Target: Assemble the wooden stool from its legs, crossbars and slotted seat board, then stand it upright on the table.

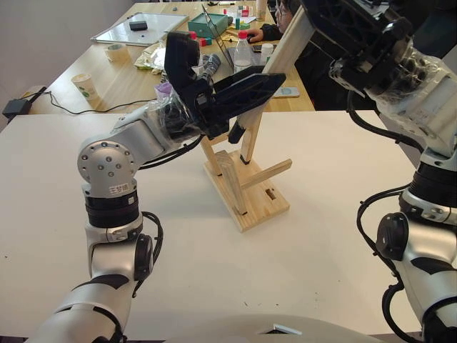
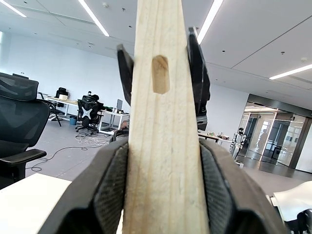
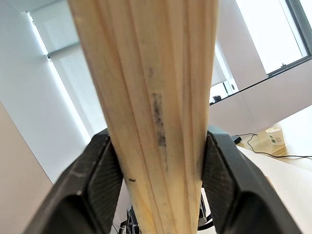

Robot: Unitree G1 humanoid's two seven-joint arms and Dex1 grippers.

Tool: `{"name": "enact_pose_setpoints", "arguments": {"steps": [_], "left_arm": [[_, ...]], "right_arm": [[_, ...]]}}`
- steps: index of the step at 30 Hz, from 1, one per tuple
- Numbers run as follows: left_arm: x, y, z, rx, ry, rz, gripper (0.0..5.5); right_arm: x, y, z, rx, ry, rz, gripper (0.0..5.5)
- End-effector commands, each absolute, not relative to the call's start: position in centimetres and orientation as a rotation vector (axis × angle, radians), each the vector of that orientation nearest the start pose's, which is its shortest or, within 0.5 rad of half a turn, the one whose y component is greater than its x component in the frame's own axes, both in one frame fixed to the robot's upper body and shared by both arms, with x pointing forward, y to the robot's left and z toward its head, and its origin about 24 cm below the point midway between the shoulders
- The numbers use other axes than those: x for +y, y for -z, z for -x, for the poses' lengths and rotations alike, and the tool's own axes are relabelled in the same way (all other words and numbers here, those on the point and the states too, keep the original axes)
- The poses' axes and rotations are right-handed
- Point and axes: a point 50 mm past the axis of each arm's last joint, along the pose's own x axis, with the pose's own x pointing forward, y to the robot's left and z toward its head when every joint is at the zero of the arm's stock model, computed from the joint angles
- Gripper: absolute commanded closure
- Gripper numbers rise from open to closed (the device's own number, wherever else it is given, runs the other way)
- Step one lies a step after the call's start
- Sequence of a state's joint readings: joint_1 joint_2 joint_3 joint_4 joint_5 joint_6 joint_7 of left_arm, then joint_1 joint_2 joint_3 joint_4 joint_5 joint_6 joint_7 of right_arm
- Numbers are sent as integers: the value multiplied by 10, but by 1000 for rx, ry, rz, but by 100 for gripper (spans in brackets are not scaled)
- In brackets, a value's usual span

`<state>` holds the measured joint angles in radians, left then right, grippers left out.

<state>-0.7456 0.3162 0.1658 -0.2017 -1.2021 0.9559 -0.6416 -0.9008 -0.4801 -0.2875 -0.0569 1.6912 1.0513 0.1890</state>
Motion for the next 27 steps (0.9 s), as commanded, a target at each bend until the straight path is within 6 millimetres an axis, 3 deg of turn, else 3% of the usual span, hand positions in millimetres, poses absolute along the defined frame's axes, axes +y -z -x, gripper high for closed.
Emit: {"name": "enact_pose_setpoints", "arguments": {"steps": [1, 7, 14, 20, 25, 27], "left_arm": [[104, -258, -270, -123, 1473, 501, 348], [109, -259, -275, -120, 1410, 488, 348], [142, -276, -287, -182, 1284, 422, 348], [146, -277, -287, -177, 1294, 397, 348], [144, -275, -286, -165, 1303, 417, 348], [141, -273, -284, -149, 1318, 417, 298]], "right_arm": [[-138, -321, -275, -115, -1337, -736, 338], [-142, -321, -275, -124, -1304, -728, 338], [-178, -315, -294, -190, -1077, -665, 338], [-204, -311, -302, -227, -970, -652, 338], [-206, -310, -302, -231, -978, -669, 338], [-203, -310, -301, -229, -986, -672, 338]]}}
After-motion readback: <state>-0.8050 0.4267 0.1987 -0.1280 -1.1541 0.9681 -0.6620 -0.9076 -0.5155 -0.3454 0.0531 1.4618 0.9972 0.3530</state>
